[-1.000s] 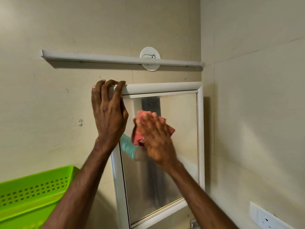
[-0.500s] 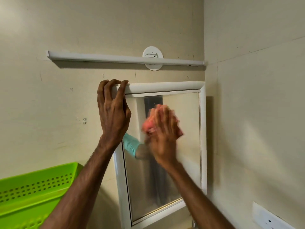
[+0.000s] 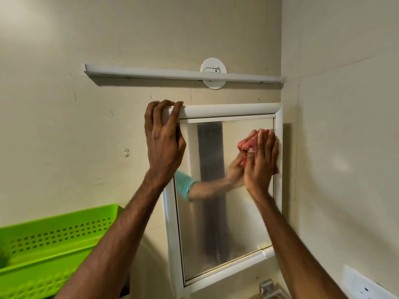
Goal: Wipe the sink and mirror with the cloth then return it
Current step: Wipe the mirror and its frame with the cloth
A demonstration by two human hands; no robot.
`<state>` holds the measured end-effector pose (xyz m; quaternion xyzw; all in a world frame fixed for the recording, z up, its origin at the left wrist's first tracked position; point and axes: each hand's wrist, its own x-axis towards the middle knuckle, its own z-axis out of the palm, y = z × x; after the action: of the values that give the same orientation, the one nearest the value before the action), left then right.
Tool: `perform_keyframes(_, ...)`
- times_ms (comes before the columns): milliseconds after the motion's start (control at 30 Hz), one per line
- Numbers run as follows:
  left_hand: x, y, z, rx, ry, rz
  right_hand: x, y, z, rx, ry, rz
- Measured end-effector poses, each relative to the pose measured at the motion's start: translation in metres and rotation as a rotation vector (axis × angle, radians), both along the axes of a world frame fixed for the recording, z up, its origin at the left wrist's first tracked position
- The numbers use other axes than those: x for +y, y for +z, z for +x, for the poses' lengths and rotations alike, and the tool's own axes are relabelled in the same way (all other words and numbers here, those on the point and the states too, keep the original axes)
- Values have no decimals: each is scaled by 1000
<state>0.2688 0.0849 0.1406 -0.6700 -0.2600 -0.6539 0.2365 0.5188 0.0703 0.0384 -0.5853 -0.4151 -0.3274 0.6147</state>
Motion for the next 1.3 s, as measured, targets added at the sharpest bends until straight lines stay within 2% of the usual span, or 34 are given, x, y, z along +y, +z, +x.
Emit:
perform_keyframes(67, 1, -1, 0, -4, -18, 7, -2, -5, -39, -77, 52, 0)
perform_keyframes(167, 1, -1, -2, -16, -97, 15, -4, -27, -109, -340, 219, -82)
perform_keyframes(233, -1, -1, -5, -8, -180, -7, -1, -43, -145, -480, 254, -107)
perform_keyframes(333, 0, -3, -14, 42, -283, -49, 2, -51, -157, -521, 260, -107)
perform_keyframes(433, 1, -1, -28, 132, -333, -68, -1, -30, -151, -577, 278, -100)
perform_keyframes(567, -4, 8, -42, 187, -383, -74, 1, 34, -164, -512, 297, -24)
perform_keyframes(667, -6, 10, -46, 129, -423, -103, 3, 35, -172, -438, 300, -26)
perform_keyframes(867, -11, -23, -28, 146, -428, -150, 1, -65, -178, -472, 302, -139)
perform_keyframes(1033, -5, -45, -30, 211, -385, -100, -13, -151, -173, -560, 196, -267)
perform_keyframes(1167, -6, -48, -29, 224, -375, -146, -13, -123, -174, -545, 237, -249)
perform_keyframes(1300, -6, -48, -31, 228, -392, -179, -5, -84, -183, -449, 267, -177)
